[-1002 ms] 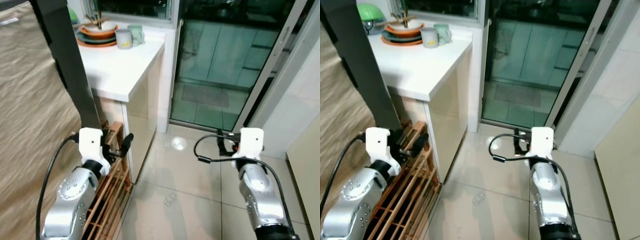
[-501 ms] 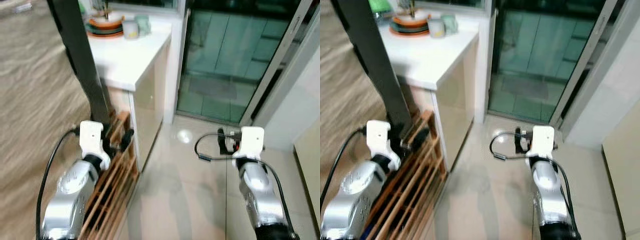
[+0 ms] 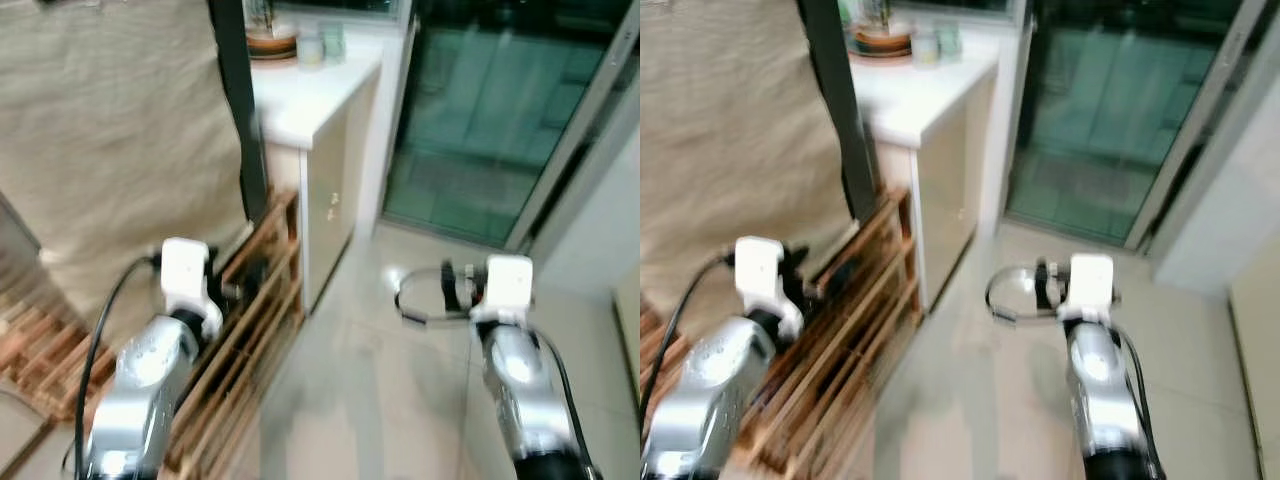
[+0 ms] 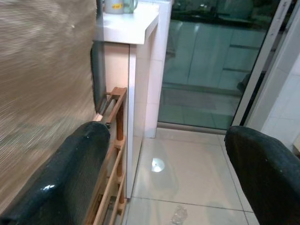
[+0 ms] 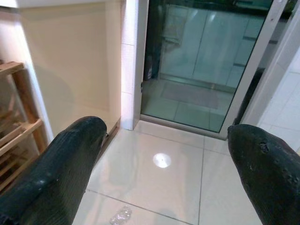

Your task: Restocking fridge

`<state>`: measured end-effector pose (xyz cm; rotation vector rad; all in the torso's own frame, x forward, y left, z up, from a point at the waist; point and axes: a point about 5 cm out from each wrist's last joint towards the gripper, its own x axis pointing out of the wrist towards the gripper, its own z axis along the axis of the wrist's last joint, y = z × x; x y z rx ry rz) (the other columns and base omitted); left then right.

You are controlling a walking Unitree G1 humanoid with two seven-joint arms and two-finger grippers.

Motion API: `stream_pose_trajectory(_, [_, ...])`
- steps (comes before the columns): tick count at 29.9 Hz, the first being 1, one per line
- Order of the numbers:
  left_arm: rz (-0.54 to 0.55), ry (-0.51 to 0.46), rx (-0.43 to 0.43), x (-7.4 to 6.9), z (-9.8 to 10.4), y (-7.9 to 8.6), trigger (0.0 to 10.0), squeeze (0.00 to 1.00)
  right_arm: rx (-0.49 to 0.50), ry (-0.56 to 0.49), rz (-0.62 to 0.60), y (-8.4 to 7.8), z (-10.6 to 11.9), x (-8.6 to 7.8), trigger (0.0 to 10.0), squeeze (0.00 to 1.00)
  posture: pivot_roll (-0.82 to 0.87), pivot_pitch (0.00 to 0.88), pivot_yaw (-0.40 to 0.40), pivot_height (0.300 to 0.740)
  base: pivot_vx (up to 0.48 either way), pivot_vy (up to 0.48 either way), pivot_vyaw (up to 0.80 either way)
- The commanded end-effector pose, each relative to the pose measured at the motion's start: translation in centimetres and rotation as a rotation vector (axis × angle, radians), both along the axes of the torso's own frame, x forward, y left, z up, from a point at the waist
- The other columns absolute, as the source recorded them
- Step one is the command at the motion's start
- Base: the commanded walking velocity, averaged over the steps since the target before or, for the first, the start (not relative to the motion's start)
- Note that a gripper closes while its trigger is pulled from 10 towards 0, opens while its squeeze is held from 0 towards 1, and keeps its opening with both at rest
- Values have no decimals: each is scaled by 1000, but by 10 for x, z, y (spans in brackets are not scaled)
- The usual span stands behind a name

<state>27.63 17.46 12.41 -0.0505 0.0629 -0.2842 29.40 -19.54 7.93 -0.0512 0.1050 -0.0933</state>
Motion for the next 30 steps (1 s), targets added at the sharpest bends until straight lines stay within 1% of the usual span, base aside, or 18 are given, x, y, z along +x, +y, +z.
stream_pose_trajectory(1, [-5, -9, 7, 1, 1, -2, 10000, 0, -12, -21, 1, -1, 5, 2, 10000, 0, -48, 0, 39, 728, 0, 0, 0])
stream_pose_trajectory(6, [-17, -47, 25, 0, 5, -5, 10000, 0, -20, -16, 6, 0, 5, 2, 10000, 0, -48, 0, 39, 728, 0, 0, 0])
stream_pose_trajectory(7, [-5, -52, 5, -1, 5, -5, 10000, 0, -27, -18, 15, 1, 6, 2, 10000, 0, -56, 0, 39, 728, 0, 480, -656])
stream_pose_trajectory(10, [2, -52, 3, -2, 5, -5, 10000, 0, -26, -24, 23, 1, 6, 2, 10000, 0, -54, 0, 36, 728, 0, 480, -615])
stream_pose_trajectory(20, [-7, -85, 14, 0, 11, -6, 10000, 0, -19, -46, 52, 9, 9, 5, 10000, 0, -47, 0, 34, 728, 0, 480, 0])
stream_pose_trajectory(24, [-28, -109, -7, -5, 15, -8, 10000, 0, -19, -43, 50, 7, 9, 5, 10000, 0, -45, 0, 31, 728, 0, 480, 0])
stream_pose_trajectory(26, [-44, -118, -4, -7, 16, -10, 10000, 0, -19, -42, 50, 7, 8, 5, 10000, 0, -45, 0, 31, 728, 0, 304, 0])
stream_pose_trajectory(27, [-76, -120, -8, -11, 16, -15, 10000, 0, -19, -40, 52, 7, 8, 5, 10000, 0, -42, 0, 25, 728, 0, 0, 0])
stream_pose_trajectory(30, [-85, -118, -15, -12, 16, -17, 10000, 0, -19, -37, 56, 7, 7, 4, 10000, 0, -41, 0, 22, 728, 0, 0, 0])
